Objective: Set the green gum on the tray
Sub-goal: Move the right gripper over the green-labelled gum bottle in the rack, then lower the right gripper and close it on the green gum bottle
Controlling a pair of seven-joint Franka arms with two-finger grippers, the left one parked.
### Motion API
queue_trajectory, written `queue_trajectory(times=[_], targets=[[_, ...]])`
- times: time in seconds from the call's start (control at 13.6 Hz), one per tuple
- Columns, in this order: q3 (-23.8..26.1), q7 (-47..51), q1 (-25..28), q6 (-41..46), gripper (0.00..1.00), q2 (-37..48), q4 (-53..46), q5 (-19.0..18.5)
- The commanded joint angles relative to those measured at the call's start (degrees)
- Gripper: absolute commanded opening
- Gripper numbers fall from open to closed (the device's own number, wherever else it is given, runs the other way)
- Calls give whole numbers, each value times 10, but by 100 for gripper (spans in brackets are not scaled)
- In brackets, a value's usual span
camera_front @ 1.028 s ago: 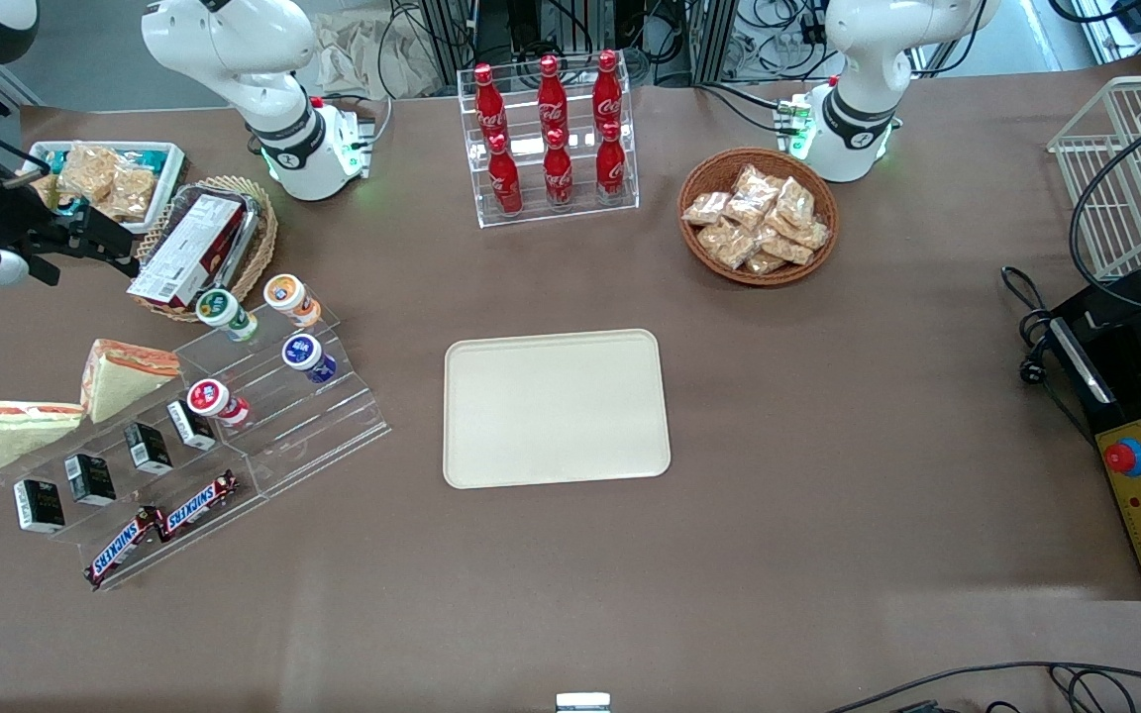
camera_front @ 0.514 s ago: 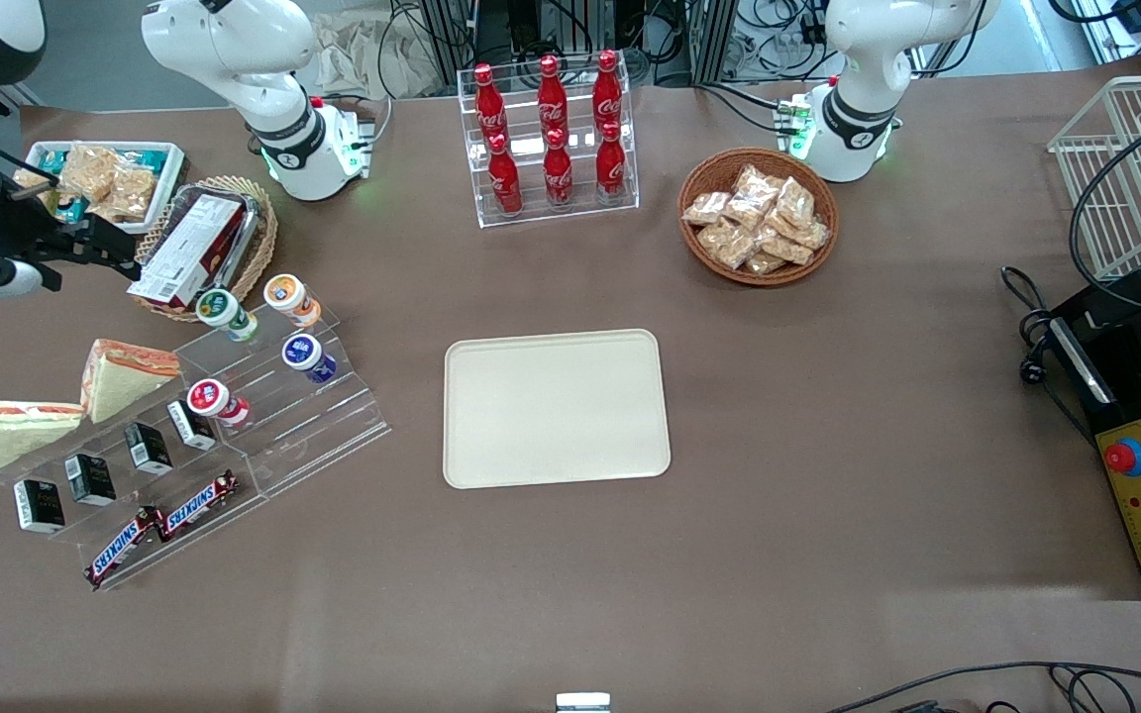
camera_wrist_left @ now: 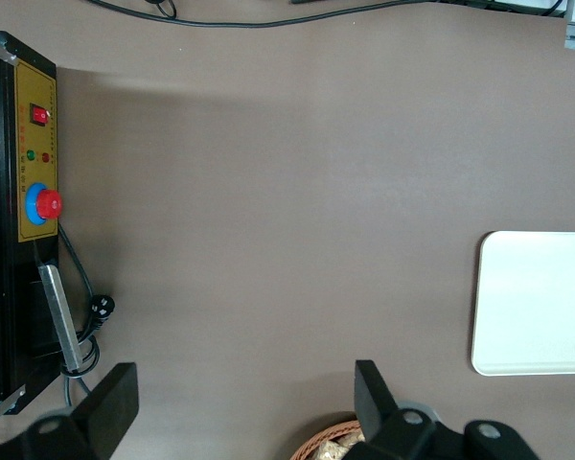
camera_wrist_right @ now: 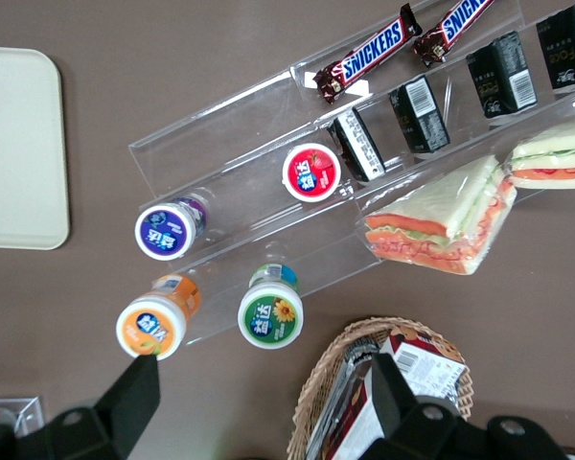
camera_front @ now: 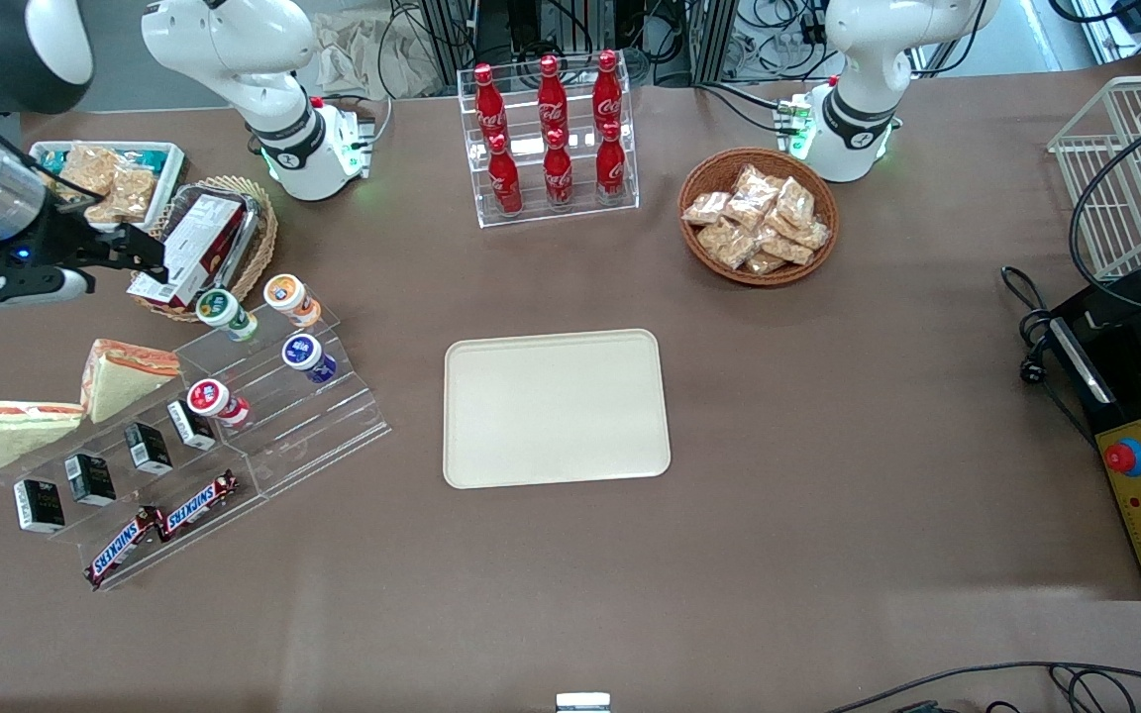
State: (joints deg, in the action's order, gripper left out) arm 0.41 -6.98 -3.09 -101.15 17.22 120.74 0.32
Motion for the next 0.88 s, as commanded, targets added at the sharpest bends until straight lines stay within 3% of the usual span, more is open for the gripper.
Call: queue_trajectory(times=[0.0, 0.81], targets=[[-2, -5, 2, -72, 99, 66, 107, -7], [-13, -1, 5, -282, 99, 50, 267, 0]])
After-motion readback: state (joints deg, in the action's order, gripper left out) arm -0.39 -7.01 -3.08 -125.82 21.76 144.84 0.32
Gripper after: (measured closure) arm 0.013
